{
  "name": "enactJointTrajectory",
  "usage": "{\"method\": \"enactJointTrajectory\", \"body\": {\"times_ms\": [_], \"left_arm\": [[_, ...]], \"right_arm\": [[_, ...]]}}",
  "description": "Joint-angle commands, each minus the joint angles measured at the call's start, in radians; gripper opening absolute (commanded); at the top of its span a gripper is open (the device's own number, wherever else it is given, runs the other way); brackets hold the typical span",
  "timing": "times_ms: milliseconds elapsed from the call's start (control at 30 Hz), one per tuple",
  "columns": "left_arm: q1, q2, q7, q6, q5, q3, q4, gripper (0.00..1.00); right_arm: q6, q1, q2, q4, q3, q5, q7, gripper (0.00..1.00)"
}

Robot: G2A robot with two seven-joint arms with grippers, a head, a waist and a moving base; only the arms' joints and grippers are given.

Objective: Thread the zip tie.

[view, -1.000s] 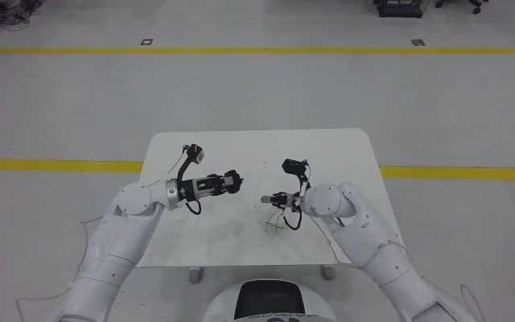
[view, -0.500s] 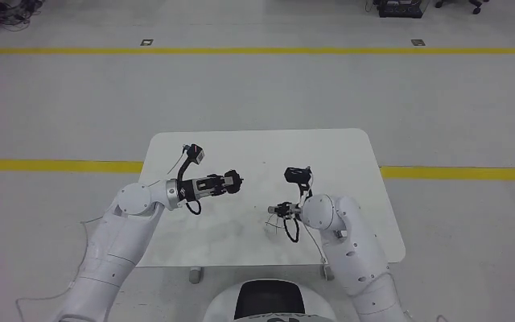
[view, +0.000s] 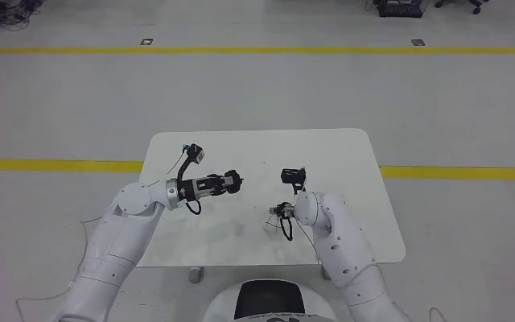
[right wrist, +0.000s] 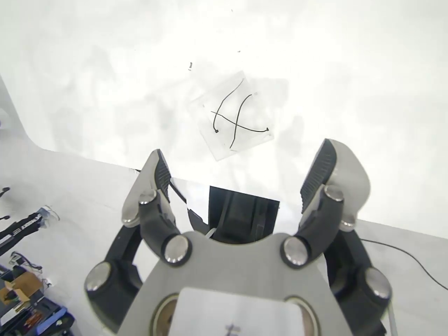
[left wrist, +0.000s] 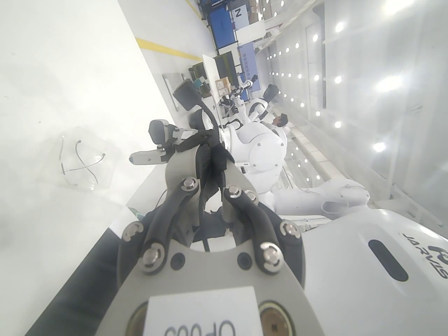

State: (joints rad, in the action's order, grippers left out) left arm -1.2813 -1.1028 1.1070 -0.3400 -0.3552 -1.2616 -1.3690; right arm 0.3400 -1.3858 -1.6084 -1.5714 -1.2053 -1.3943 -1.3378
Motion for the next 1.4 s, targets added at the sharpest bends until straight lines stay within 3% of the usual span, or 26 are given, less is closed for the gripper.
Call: {"method": "enactJointTrajectory", "body": {"times_ms": [0, 133, 333, 467, 733, 867, 1133, 1367], "left_arm": [[0.000, 0.000, 0.000, 0.000, 0.000, 0.000, 0.000, 0.00], [0.000, 0.000, 0.000, 0.000, 0.000, 0.000, 0.000, 0.00], [0.000, 0.000, 0.000, 0.000, 0.000, 0.000, 0.000, 0.00], [0.000, 0.000, 0.000, 0.000, 0.000, 0.000, 0.000, 0.00], [0.000, 0.000, 0.000, 0.000, 0.000, 0.000, 0.000, 0.00], [0.000, 0.000, 0.000, 0.000, 0.000, 0.000, 0.000, 0.00], [0.000, 0.000, 0.000, 0.000, 0.000, 0.000, 0.000, 0.00], [0.000, 0.000, 0.000, 0.000, 0.000, 0.000, 0.000, 0.00]], "right_arm": [[0.000, 0.006, -0.032, 0.018, -0.013, -0.070, -0.024, 1.00], [0.000, -0.002, -0.096, 0.043, -0.048, -0.176, -0.052, 1.00], [0.000, 0.033, -0.159, 0.160, -0.109, -0.176, -0.052, 1.00], [0.000, 0.034, -0.164, 0.145, -0.136, -0.176, -0.052, 1.00], [-0.007, 0.034, -0.161, 0.153, -0.131, -0.167, -0.032, 1.00], [0.000, 0.064, -0.166, 0.203, -0.104, -0.175, -0.033, 1.00], [0.000, 0.167, -0.203, 0.356, -0.122, -0.176, -0.052, 1.00], [0.000, 0.184, -0.212, 0.407, -0.137, -0.176, -0.052, 1.00]]}}
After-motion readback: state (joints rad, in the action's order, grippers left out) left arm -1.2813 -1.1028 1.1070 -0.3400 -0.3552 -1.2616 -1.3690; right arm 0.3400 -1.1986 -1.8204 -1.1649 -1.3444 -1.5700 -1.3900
